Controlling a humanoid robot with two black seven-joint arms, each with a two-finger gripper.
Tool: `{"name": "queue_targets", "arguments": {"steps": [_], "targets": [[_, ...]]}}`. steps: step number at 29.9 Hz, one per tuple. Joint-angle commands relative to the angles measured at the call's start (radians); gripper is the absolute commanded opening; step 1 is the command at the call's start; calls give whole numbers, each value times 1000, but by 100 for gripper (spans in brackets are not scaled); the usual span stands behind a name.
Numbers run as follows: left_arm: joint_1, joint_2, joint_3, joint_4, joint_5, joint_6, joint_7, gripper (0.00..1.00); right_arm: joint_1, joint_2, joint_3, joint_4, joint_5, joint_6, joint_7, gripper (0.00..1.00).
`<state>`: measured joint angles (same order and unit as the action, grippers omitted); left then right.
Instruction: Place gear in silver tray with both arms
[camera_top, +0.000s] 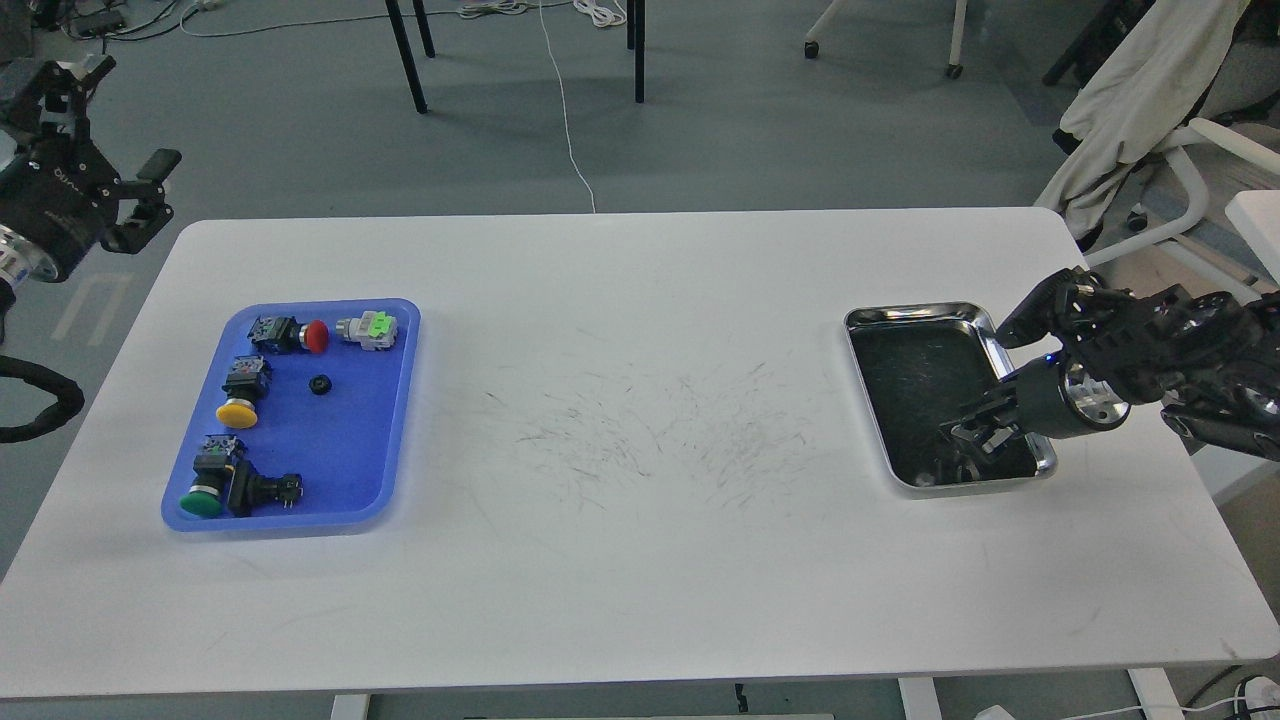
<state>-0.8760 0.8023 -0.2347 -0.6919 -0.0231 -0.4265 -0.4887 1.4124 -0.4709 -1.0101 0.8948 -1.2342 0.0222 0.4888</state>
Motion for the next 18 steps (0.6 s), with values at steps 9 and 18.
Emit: {"name": "queue_targets", "arguments": {"steps": [9, 18], "targets": [[14, 0, 6, 0, 2, 0, 0, 98, 13, -52, 166, -2, 128, 12, 0, 80], [26, 2, 11, -23, 5, -2, 0, 98, 34, -216, 451, -2, 459, 10, 0, 87]]}}
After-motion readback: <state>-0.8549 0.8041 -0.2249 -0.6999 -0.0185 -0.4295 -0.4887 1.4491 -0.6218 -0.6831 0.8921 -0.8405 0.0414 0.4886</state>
